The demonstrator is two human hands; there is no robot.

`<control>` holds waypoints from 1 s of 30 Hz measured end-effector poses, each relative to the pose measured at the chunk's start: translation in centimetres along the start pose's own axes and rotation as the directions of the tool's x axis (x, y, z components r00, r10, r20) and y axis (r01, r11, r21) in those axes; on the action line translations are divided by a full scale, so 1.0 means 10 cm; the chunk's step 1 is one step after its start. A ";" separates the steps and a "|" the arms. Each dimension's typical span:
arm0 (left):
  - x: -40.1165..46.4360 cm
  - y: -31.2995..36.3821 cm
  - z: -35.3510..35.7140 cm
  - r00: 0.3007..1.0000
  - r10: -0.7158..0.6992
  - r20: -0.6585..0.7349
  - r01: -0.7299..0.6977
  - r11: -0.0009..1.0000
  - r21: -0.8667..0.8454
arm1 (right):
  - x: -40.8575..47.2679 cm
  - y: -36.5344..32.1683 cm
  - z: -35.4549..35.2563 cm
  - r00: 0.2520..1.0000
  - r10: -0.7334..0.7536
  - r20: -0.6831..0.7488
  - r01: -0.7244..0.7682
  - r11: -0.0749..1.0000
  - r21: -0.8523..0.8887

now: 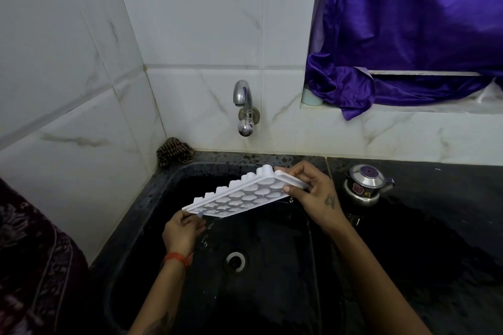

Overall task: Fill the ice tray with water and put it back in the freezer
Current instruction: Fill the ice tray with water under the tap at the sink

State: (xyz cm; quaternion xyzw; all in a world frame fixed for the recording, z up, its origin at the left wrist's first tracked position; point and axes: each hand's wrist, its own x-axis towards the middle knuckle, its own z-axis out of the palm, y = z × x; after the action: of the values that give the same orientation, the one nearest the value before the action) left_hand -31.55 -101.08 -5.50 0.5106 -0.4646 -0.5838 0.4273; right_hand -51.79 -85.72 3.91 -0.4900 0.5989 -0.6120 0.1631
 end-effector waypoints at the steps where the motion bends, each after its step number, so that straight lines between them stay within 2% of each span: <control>1: 0.01 0.00 0.00 1.000 0.006 -0.009 -0.006 1.000 0.008 | 0.00 0.00 0.00 1.000 -0.006 0.001 0.006 1.000 0.004; 17: 0.08 0.03 0.07 0.994 0.107 0.025 -0.105 0.991 -0.080 | -0.06 -0.10 0.08 0.994 -0.051 -0.101 0.048 0.998 -0.034; 30: 0.26 0.07 0.03 0.986 0.165 0.004 -0.164 0.984 -0.062 | -0.13 -0.12 0.28 0.981 -0.043 -0.189 0.036 0.998 -0.042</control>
State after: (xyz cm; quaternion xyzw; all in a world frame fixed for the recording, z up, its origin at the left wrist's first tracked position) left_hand -32.11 -103.71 -5.28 0.4546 -0.4889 -0.5627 0.4875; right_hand -48.45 -86.03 3.87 -0.4441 0.6136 -0.6476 0.0835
